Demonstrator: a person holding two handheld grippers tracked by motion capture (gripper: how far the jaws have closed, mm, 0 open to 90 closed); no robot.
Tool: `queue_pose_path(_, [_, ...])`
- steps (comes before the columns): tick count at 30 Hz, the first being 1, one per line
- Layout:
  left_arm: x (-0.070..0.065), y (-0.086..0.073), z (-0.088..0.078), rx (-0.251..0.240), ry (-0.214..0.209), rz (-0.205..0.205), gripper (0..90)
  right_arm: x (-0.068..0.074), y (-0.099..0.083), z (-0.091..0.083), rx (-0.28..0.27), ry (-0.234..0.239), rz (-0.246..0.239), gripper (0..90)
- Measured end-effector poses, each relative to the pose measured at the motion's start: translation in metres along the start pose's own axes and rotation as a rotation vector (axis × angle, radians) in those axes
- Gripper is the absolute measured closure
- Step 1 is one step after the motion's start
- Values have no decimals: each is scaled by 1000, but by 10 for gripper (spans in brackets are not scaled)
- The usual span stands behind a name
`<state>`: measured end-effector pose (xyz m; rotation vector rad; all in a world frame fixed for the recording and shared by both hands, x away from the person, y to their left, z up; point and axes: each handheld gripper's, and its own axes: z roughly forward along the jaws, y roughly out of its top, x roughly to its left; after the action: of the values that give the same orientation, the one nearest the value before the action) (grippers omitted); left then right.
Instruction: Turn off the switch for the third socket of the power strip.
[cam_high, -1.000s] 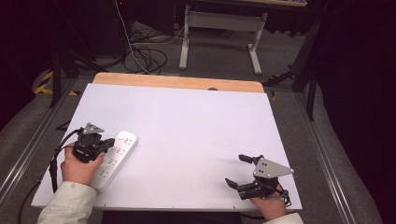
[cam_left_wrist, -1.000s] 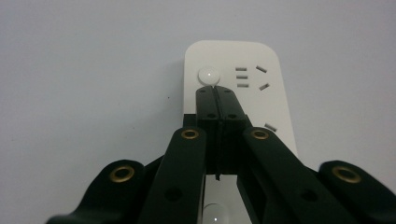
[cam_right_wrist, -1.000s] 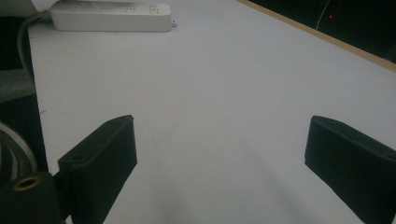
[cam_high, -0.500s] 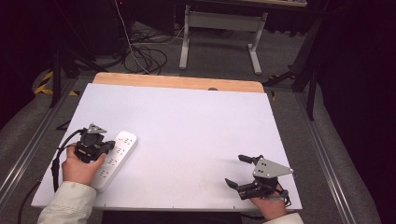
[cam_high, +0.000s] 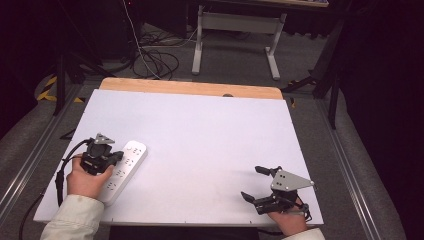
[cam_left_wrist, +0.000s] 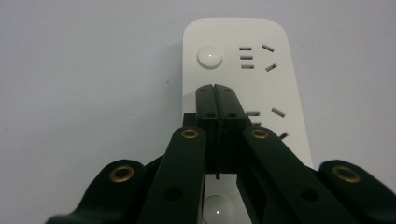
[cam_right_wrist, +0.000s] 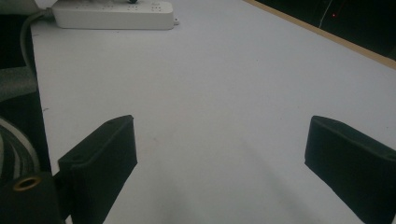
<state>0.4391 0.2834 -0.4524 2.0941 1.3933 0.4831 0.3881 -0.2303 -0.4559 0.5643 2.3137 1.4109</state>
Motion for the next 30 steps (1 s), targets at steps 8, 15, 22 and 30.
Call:
queue_pose_path(8, [-1, 0, 1, -5, 0, 7, 898, 0, 0, 0, 1, -1, -2, 95])
queue_pose_path(15, [-6, 0, 1, -2, 32, 37, 899, 1, 0, 0, 4, -4, -3, 95])
queue_pose_path(22, [-9, 0, 1, 5, 60, 60, 899, 1, 0, 0, 6, -6, -3, 95])
queue_pose_path(30, [-10, 1, 3, 4, 31, 60, 900, 2, 1, 0, 5, -6, -3, 95])
